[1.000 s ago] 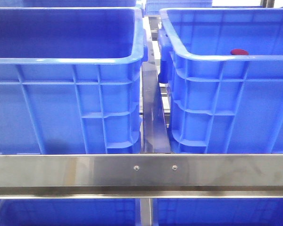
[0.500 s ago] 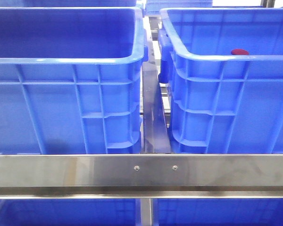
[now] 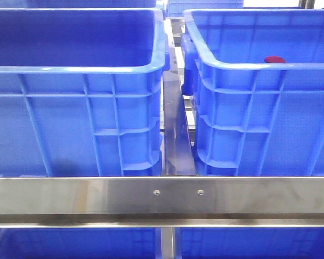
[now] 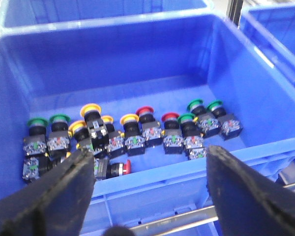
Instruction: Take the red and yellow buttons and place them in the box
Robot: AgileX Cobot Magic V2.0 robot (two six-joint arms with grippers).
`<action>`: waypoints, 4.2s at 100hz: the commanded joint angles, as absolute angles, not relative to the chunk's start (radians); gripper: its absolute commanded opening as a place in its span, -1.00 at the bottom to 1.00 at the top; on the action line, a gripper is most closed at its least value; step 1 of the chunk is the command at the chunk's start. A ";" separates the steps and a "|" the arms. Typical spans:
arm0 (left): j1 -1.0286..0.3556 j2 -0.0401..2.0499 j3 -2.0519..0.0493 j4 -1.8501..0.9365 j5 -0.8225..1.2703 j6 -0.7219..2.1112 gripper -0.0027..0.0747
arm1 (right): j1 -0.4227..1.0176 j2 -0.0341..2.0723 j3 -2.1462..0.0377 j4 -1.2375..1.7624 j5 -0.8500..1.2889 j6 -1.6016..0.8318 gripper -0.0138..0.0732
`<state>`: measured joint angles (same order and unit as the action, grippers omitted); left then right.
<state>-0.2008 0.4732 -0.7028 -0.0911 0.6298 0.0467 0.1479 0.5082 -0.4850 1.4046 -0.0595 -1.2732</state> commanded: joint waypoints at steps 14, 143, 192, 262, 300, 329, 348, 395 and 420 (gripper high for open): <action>-0.199 0.695 -0.814 -0.093 0.526 0.035 0.28 | 0.145 0.506 -0.511 1.405 -0.047 -1.286 -0.84; -0.069 1.651 -1.328 0.013 0.588 -0.050 0.27 | 0.145 0.506 -0.511 1.405 -0.042 -1.286 -0.84; -0.069 1.718 -1.328 0.013 0.580 -0.050 0.27 | 0.145 0.506 -0.511 1.405 -0.042 -1.286 -0.84; -0.069 1.753 -1.328 0.013 0.570 -0.050 -0.34 | 0.145 0.506 -0.511 1.405 -0.040 -1.286 -0.84; -0.080 1.644 -1.328 0.013 0.605 -0.048 -0.98 | 0.145 0.506 -0.511 1.405 -0.040 -1.286 -0.84; -0.167 1.413 -1.323 0.013 0.694 -0.045 -0.98 | 0.145 0.506 -0.511 1.405 -0.040 -1.286 -0.84; -0.297 1.253 -1.287 0.013 0.740 -0.045 -0.98 | 0.145 0.506 -0.511 1.405 -0.040 -1.286 -0.84; -0.820 1.061 -1.239 0.000 0.754 -0.039 -0.98 | 0.145 0.506 -0.511 1.405 -0.039 -1.286 -0.84; -0.937 1.078 -1.235 0.000 0.725 -0.039 -0.98 | 0.145 0.506 -0.511 1.405 0.042 -1.286 -0.74</action>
<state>-0.9176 1.0848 -1.2113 0.0000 0.8095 -0.0391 0.1479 0.5082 -0.4850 1.4046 0.0000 -1.2747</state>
